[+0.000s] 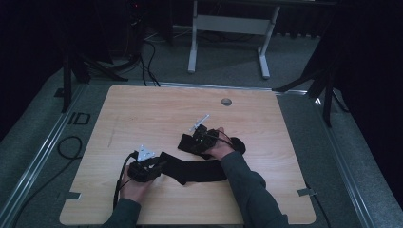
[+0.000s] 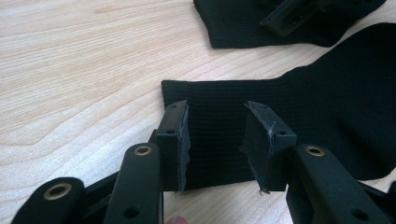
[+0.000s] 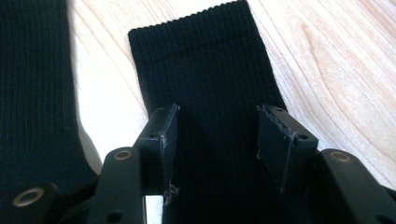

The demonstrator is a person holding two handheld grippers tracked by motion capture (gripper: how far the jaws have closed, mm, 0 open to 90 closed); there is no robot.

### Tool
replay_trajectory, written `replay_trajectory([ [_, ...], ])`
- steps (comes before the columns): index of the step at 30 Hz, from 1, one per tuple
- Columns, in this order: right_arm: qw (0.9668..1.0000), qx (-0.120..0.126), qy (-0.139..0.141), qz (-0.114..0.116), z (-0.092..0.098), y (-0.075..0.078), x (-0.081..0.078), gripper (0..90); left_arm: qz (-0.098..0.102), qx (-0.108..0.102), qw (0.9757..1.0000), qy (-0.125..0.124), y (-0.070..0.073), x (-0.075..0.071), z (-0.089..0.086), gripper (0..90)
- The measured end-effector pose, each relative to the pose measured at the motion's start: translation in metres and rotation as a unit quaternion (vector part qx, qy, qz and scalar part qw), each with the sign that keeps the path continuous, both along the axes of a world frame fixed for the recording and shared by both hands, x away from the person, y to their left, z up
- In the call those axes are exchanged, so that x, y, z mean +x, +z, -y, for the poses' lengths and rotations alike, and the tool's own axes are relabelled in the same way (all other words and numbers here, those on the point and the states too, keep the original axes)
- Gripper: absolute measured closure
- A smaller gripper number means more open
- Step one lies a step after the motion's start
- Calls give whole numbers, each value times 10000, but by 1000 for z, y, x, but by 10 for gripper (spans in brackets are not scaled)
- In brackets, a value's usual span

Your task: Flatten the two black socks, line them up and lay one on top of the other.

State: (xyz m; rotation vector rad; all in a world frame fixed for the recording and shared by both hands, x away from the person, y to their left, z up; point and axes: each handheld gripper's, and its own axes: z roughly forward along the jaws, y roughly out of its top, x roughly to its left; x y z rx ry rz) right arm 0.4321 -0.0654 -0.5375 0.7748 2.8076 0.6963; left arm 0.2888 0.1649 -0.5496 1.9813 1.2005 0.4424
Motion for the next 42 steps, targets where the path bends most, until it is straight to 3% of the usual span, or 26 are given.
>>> replay_trajectory([
  [5,9999,-60,-138,-31,-3,1,0,531,-6,9,10000,-18,0,-1,1,607],
  [13,9994,-121,-322,40,-9,2,-3,825,-34,35,10000,-15,-1,0,2,607],
  [24,9975,211,-657,-169,2,7,-1,844,-131,123,9998,11,-3,2,1,606],
  [39,9972,467,-585,67,21,37,-15,844,-117,138,9998,33,-3,2,1,605],
  [42,9961,650,-563,217,32,54,-21,844,-115,146,9998,29,-3,2,2,605],
])
